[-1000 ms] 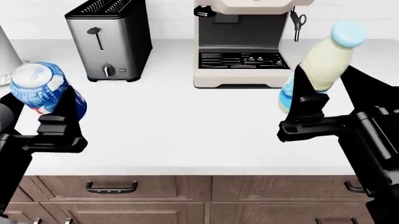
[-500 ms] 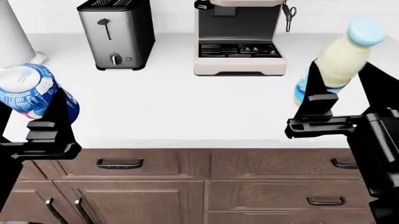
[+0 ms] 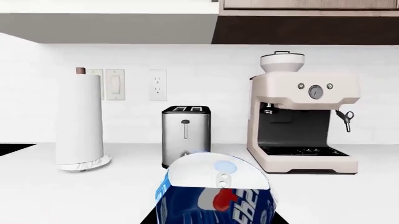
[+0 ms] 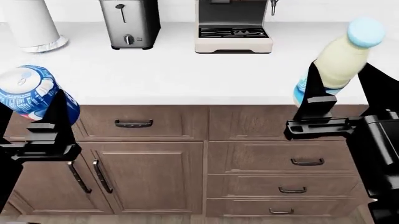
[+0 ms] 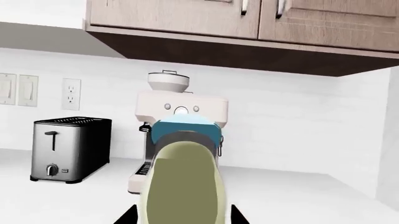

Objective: Move the drinks to the dining counter.

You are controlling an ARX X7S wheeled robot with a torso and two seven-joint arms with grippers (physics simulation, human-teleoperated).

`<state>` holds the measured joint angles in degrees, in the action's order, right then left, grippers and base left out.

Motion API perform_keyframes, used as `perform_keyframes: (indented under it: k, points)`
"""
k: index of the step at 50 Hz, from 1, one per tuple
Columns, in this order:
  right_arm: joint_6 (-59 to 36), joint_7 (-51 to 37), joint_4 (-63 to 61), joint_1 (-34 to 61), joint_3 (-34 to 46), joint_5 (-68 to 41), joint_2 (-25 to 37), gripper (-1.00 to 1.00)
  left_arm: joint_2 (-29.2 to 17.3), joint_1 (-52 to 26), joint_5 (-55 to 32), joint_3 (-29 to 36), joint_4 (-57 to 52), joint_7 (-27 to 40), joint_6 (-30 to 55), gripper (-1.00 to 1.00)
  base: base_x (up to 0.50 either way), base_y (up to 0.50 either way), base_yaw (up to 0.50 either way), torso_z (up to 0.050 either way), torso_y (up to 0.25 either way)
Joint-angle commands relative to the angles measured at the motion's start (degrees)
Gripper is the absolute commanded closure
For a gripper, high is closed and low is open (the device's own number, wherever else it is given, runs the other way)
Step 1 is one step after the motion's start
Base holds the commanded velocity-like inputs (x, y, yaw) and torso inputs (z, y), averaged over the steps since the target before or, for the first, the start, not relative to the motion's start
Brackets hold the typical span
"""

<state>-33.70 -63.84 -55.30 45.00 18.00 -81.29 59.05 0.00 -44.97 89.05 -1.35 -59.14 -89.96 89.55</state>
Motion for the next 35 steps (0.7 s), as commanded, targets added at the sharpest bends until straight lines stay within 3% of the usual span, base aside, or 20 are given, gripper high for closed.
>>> perform_keyframes:
  k: [1,7,35]
  points:
    - [-0.5,0.7,0.0,0.3,-0.6,1.4,-0.3,1.0,0.0,-0.2,-0.2,0.0,0.1,0.1,0.4,1.0,-0.41,0.0,0.0,0.0,0.0]
    - [-1.9,-0.6,-0.6,1.6,-0.2,2.3,-0.1,1.0,0.0,-0.3,-0.3,0.1,0.0,0.1,0.4,1.0,0.0,0.0,0.03,0.0,0.0]
    - [-2.3,-0.4,-0.8,1.3,0.5,2.6,0.4,1.0,0.0,0.2,0.3,0.8,0.1,0.1,0.4,1.0,0.1,0.01,0.5,0.0,0.0]
